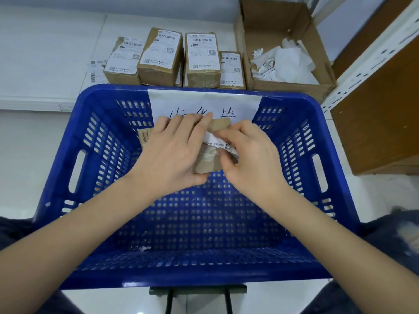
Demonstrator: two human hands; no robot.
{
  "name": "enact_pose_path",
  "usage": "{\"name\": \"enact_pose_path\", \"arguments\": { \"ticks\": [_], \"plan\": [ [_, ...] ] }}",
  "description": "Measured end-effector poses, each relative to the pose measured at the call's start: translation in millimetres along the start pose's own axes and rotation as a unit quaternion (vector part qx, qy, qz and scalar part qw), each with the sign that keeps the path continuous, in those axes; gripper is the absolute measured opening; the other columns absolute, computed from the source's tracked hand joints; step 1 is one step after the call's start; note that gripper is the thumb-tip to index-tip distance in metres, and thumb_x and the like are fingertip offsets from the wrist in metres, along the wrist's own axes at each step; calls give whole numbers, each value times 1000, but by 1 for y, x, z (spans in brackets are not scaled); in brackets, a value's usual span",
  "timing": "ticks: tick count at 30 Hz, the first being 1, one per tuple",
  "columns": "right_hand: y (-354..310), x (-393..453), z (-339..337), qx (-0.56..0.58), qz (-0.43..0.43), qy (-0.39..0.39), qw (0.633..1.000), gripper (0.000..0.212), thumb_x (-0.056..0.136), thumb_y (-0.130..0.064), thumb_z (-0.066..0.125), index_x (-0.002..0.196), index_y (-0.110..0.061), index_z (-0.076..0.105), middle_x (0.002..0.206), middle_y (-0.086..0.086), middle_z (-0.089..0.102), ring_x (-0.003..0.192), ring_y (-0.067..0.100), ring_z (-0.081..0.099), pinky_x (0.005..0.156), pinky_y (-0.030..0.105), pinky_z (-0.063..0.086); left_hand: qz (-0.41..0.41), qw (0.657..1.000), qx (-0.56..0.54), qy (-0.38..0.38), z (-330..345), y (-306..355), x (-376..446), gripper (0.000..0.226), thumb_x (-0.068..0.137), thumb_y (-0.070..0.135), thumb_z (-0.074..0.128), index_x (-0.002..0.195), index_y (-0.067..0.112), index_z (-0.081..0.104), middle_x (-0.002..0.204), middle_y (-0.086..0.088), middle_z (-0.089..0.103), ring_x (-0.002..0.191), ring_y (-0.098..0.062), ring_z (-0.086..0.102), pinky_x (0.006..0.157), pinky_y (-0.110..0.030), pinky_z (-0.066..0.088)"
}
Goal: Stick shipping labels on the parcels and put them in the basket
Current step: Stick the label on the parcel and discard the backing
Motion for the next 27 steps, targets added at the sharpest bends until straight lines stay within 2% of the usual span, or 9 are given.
{"name": "enact_pose_path", "arguments": {
  "ticks": [7, 11, 15, 21, 25, 27],
  "plan": [
    [-1, 0, -6, -1, -1, 1, 1000, 22, 74, -13, 63, 94, -8, 68, 88, 8, 59, 78, 27, 59, 61, 34, 48, 3, 1000, 8, 2, -5, 2, 4, 100, 55, 50, 74, 134, -4, 45, 115, -19, 59, 93, -36, 61, 76, -38, 30],
    [-5, 0, -8, -39, -19, -7, 999, 16, 75, -9, 72, 90, -5, 68, 84, 10, 59, 71, 28, 59, 54, 35, 50, 7, 1000, 23, -1, -9, 4, 6, 104, 51, 51, 76, 135, -3, 45, 115, -18, 59, 93, -36, 60, 76, -38, 29],
    [0, 1, -8, -42, -1, -24, 999, 18, 73, -7, 75, 90, -5, 67, 83, 10, 60, 72, 29, 60, 63, 43, 52, 14, 999, 35, -14, -9, 11, 7, 106, 48, 50, 80, 135, -2, 47, 113, -17, 60, 91, -35, 61, 76, -40, 34],
    [10, 1, -9, -8, 33, -59, 998, 22, 82, -13, 65, 103, -10, 66, 96, 7, 58, 88, 26, 58, 79, 41, 48, 19, 999, 30, -13, -12, 13, 10, 105, 48, 51, 81, 133, -1, 48, 112, -16, 61, 89, -34, 61, 73, -40, 43],
    [10, 1, -17, -13, 22, -25, 999, 18, 77, -9, 68, 94, -8, 65, 91, 8, 59, 80, 26, 58, 72, 42, 48, 21, 1000, 23, 0, -14, 15, 17, 104, 48, 49, 82, 133, -1, 48, 112, -15, 60, 90, -34, 61, 73, -42, 44],
    [10, 4, -24, -61, 0, -1, 998, 18, 73, -8, 70, 91, -7, 64, 86, 8, 61, 77, 28, 59, 68, 41, 46, 14, 1000, 18, 3, -15, 15, 23, 105, 47, 50, 81, 133, 0, 47, 111, -14, 60, 89, -33, 60, 73, -41, 44]
  ]
}}
Point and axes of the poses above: each hand's wrist, its own x-axis towards the middle knuckle, its own z-axis out of the palm, y = z × x, the point moved 9 cm from there along x, towards the middle knuckle
